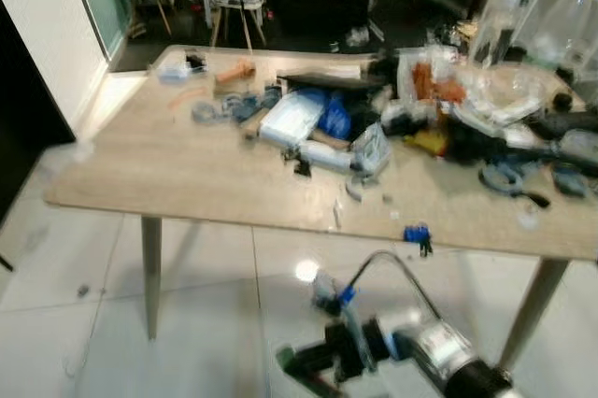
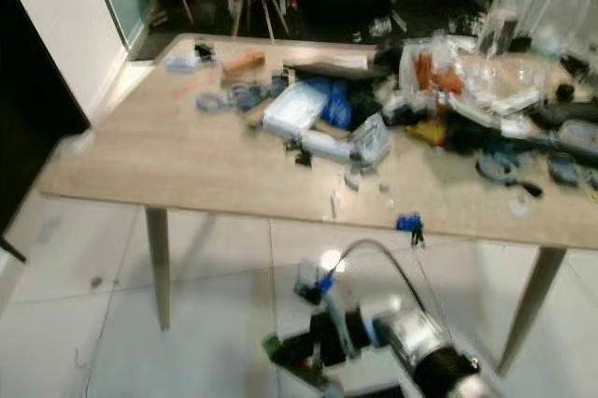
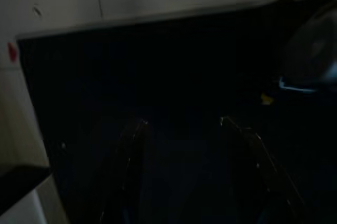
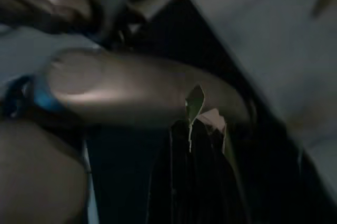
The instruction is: Picking trash to rubbish bin
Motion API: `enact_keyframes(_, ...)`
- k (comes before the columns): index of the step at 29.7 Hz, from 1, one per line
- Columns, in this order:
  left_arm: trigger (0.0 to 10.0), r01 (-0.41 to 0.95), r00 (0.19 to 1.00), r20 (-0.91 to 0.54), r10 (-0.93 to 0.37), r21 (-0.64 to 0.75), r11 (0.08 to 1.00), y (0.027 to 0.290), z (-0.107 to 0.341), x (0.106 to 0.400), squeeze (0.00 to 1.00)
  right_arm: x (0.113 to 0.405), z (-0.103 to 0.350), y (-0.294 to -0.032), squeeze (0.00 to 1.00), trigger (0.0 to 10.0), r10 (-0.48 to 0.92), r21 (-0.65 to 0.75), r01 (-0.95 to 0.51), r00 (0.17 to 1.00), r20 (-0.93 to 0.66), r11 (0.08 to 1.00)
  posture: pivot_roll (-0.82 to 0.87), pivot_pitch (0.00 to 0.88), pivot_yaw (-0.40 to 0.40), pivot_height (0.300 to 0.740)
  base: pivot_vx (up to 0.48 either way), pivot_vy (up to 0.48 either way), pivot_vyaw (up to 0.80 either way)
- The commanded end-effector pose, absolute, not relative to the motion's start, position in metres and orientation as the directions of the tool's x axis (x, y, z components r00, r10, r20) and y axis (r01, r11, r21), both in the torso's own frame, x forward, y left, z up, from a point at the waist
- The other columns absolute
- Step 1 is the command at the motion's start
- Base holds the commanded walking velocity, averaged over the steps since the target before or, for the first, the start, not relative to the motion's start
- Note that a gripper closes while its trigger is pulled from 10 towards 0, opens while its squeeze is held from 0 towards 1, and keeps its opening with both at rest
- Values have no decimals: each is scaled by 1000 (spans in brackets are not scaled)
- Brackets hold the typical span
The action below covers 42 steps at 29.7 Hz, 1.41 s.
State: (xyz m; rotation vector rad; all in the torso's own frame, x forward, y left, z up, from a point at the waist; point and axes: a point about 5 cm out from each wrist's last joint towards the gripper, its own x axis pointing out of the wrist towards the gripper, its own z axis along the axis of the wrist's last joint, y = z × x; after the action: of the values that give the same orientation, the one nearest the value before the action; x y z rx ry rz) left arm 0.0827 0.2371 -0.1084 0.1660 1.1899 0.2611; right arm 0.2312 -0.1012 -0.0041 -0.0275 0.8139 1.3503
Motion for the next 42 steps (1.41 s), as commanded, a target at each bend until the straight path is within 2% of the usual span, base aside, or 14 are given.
enact_keyframes(1,10000,-107,328,-901,284,264,959,237,-110,77,0,234,-17,-109,0,10000,784,358,-854,88,-615,376,88,39,15,740,285,0,0)
enact_keyframes(2,10000,-107,329,-901,284,263,959,237,-110,77,0,233,-22,-112,0,10000,760,343,-842,116,-639,416,88,39,15,740,-289,0,0)
enact_keyframes(4,10000,-107,330,-901,283,262,959,237,-110,78,0,232,-26,-113,0,10000,746,333,-834,134,-652,441,88,39,15,740,-289,0,0)
enact_keyframes(7,10000,-105,332,-900,281,261,960,236,-110,78,0,234,-36,-121,0,10000,660,262,-771,258,-706,581,92,45,14,740,-287,0,0)
enact_keyframes(8,10000,-105,332,-900,281,261,960,236,-110,78,0,234,-36,-121,0,10000,660,262,-771,258,-706,581,92,45,14,740,-285,0,0)
enact_keyframes(11,10000,-107,330,-902,279,258,960,235,-110,77,0,229,-50,-140,0,10000,500,149,-677,357,-789,720,96,47,11,740,-97,0,0)
enact_keyframes(12,10000,-107,330,-902,279,258,960,235,-110,77,0,229,-50,-140,0,10000,500,149,-677,357,-789,720,96,47,11,740,274,0,0)
enact_keyframes(16,10000,-115,322,-905,279,255,960,233,-111,74,0,204,-71,-167,0,10000,302,38,-565,383,-873,824,113,47,2,740,-279,0,0)
enact_keyframes(20,10000,-120,318,-906,279,254,960,233,-112,72,0,193,-78,-177,0,10000,236,-6,-548,369,-899,836,115,47,0,740,-277,0,0)
enact_keyframes(22,10000,-124,315,-907,279,252,960,232,-112,71,0,175,-87,-190,0,10000,141,-59,-521,336,-931,852,122,44,-1,740,-276,0,0)
enact_keyframes(29,10000,-129,316,-906,280,252,959,232,-112,71,0,147,-97,-207,0,10000,20,-121,-479,280,-960,870,121,38,1,740,-279,0,-800)
enact_keyframes(42,10000,-119,326,-905,273,247,962,231,-111,75,0,154,-96,-198,0,10000,17,-138,-479,305,-952,867,119,37,2,740,-276,0,-800)
